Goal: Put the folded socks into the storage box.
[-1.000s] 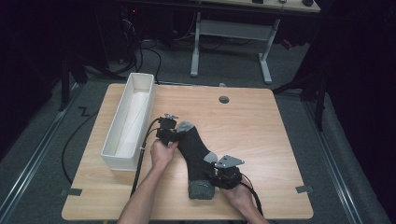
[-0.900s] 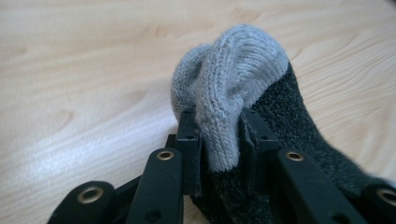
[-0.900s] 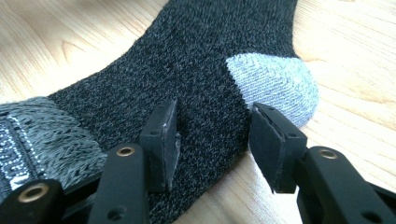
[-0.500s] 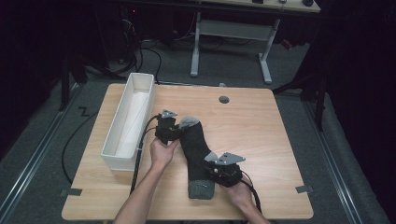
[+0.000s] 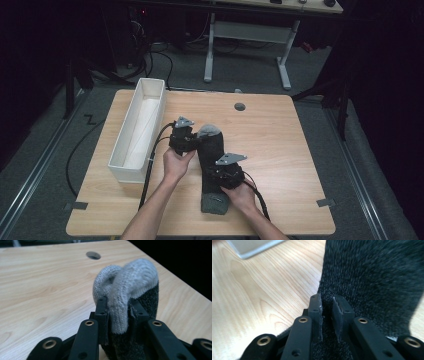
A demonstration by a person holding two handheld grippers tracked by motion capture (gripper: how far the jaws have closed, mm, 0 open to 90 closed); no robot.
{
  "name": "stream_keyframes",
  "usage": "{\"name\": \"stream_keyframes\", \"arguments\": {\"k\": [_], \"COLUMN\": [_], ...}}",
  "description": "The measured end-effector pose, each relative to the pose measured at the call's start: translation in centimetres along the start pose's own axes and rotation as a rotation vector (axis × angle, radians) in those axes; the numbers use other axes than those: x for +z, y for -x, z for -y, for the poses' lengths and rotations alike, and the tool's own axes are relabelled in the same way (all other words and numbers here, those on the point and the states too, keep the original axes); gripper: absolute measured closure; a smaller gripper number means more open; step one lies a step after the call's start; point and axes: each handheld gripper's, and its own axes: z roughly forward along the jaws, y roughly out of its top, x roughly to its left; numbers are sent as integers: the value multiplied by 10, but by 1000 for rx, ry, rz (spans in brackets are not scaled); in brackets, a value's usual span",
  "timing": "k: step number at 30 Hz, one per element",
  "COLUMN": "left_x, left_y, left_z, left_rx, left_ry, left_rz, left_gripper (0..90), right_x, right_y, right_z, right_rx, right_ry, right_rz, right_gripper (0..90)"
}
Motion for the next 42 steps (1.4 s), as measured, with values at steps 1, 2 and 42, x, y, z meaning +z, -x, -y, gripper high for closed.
{"name": "stream_keyframes", "arguments": {"k": [1,2,42], "left_x": [-1,-2,-22], "left_y": [3,6,13], "left_z": [0,1,6], "left_rx": [3,6,18], "left_ry": [-1,-3,35], "left_rz": [10,22,47], "left_gripper": [730,730,768], "right_x": [2,4,0], "right_y": [0,1,34], "right_z": [0,0,-11], "right_rx": [1,2,34], "right_ry": [-3,-7,19], "right_rz": [6,12,97], "right_gripper": [762,762,676]}}
